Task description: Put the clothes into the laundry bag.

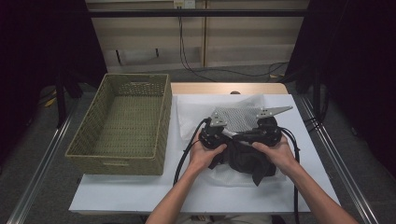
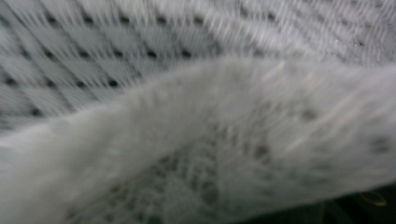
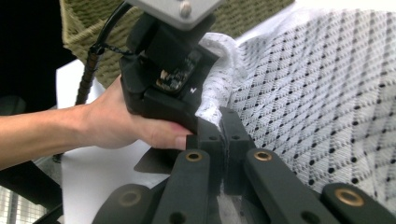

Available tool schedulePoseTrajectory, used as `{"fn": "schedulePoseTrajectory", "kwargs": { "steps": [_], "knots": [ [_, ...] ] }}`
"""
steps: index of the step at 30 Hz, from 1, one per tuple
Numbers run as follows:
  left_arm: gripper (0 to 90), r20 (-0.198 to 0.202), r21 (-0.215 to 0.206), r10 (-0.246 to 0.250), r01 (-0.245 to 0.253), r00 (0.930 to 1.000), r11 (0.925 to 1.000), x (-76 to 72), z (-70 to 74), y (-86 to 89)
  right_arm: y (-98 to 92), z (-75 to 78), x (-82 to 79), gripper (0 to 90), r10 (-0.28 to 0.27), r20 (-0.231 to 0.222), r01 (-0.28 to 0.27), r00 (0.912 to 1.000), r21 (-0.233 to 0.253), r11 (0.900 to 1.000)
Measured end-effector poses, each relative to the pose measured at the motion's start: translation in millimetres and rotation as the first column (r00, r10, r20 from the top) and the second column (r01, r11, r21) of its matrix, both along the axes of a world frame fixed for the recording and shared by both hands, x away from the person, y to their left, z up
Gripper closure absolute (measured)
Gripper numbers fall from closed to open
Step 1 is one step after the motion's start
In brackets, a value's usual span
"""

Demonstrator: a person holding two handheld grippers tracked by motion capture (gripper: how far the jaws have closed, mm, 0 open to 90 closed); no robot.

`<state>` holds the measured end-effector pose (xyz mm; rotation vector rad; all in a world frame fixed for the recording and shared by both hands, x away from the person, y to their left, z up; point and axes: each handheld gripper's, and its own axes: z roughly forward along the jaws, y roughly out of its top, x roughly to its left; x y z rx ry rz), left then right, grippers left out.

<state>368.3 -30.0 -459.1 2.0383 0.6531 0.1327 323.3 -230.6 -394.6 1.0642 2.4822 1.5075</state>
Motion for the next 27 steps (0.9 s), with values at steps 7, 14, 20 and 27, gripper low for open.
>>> {"fn": "schedulePoseTrajectory", "kwargs": {
  "steps": [7, 14, 20, 27],
  "knots": [
    [68.1, -0.015, 0.005, -0.044, 0.044, 0.9989, 0.999, -6.5, 5.3, 4.7, -3.3, -6.7, 4.1, 89.7, -0.006, -0.013, 0.006, 0.9999, -0.012, 1.0],
    [50.2, 0.011, 0.051, -0.09, 0.09, 0.9959, 0.9947, -21.2, 19.1, 10.7, -5.3, -9.3, 5.4, 89.7, -0.011, -0.01, 0.011, 0.9999, -0.016, 1.0],
    [37.3, 0.02, 0.053, -0.11, 0.109, 0.9937, 0.9926, -37.8, 26.9, 27.7, -5.7, -9.0, 4.7, 89.6, -0.01, 0.0, 0.01, 0.9999, -0.027, 1.0],
    [29.2, 0.045, 0.061, -0.104, 0.101, 0.9935, 0.993, -55.0, 36.1, 54.7, -4.7, -10.3, 4.7, 89.6, -0.02, -0.001, 0.02, 0.9998, -0.042, 0.999]
  ]
}}
